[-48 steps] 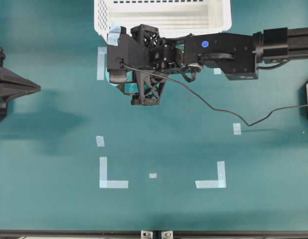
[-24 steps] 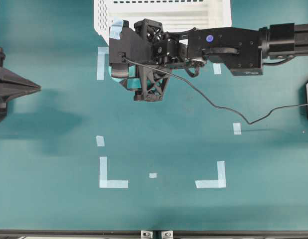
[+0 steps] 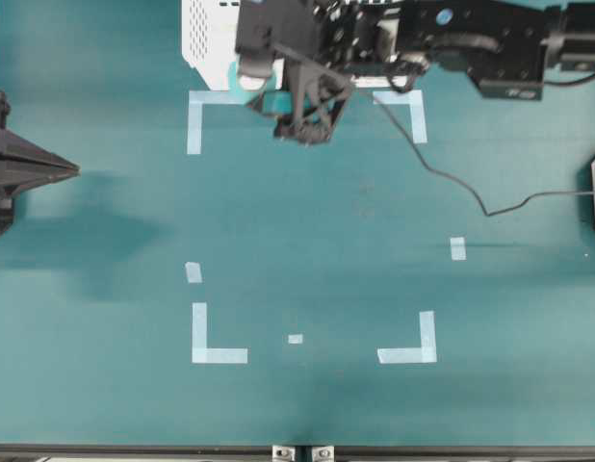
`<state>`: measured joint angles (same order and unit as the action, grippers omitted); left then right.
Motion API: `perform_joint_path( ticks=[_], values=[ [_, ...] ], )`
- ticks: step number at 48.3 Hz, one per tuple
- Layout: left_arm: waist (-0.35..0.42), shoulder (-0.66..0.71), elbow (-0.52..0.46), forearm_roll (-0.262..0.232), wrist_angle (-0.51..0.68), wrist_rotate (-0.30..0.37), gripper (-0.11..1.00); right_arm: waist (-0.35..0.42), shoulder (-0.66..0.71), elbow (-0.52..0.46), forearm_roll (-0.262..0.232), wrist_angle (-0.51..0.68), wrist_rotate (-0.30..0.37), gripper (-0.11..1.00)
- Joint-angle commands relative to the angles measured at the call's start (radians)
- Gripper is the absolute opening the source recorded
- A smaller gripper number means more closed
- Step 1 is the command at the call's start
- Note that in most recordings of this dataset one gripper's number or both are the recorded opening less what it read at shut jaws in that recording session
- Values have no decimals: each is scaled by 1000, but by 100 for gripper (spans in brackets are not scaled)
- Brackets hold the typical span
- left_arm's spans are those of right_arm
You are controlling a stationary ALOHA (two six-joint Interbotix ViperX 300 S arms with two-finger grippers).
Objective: Put the tape into the white basket.
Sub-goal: 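Carry the tape roll with the right gripper over the white basket, then lower the tape roll into the basket and open the right gripper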
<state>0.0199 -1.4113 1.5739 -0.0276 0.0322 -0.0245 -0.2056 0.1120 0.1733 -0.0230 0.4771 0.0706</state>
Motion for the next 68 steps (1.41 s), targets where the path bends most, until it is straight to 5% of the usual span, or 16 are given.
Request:
perform_joint_path(
  ticks=[1, 31, 43, 62, 68],
  values=[
    [3, 9, -12, -2, -9, 2, -11, -35, -54, 8, -2, -3, -2, 68],
    [9, 8, -11, -2, -11, 2, -11, -213, -94, 104, -8, -5, -12, 68],
    [9, 8, -11, -2, -9, 0, -11, -230, -94, 110, -58, -5, -8, 68],
    [11, 8, -12, -2, -9, 2, -11, -232, -94, 135, -61, -5, -6, 69],
    [12, 8, -12, -2, -9, 0, -11, -230, -100, 147, -72, -5, -8, 94]
  ],
)
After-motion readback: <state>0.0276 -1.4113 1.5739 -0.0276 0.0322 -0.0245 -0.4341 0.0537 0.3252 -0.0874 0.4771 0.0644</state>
